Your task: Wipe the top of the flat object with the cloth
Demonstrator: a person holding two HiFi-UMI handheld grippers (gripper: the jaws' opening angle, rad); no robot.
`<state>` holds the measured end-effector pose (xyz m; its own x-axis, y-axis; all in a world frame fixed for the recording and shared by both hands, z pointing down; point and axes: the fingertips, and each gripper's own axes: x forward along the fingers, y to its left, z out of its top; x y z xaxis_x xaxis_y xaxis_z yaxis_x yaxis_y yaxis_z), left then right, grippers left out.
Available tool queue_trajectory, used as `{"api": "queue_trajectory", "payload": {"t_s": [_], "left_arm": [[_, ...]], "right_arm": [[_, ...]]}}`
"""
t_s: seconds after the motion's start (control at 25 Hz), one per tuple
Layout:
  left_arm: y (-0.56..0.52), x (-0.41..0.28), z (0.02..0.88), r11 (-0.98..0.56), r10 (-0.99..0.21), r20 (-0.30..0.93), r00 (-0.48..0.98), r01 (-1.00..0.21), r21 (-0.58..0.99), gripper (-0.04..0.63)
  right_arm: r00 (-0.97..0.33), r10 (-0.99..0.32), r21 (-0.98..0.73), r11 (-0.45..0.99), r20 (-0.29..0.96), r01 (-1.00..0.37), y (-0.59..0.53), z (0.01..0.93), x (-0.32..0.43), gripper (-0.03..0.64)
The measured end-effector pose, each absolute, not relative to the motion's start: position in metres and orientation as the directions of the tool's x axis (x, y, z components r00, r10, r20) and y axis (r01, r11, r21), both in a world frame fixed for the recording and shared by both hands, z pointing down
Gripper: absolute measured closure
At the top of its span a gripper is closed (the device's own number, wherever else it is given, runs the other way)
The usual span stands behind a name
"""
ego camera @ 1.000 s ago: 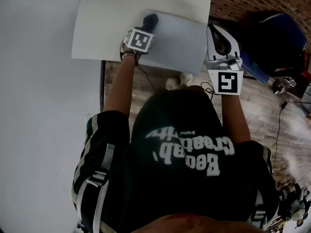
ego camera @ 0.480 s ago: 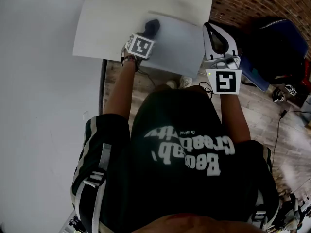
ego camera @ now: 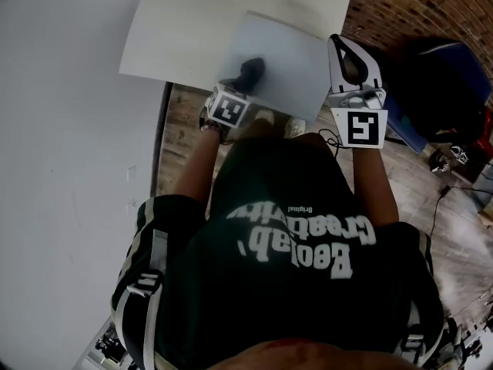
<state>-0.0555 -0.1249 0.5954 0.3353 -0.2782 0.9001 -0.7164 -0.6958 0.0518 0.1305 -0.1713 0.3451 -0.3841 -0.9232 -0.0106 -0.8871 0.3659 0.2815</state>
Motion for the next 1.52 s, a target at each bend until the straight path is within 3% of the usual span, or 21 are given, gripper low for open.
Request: {"api": "queue_trajectory", "payload": {"t_s": [0.92,1.52], "left_arm": [[-0.229,0.043,0.592,-0.799,-0.318,0.862,0.396,-0.601,-0.018,0.518],[-0.087,0.006,0.593,-0.839,-0.174,0.875,0.451,-0.533,0.108,0.518]], "right_arm": [[-0.276,-0.961,0.327,0.263,0.009,-0.908,-0.146,0.345,0.153,0.626],[-0.283,-0.959,0.31,0.277,0.024,-0.91,-0.147,0.352,0.154,0.626]]}}
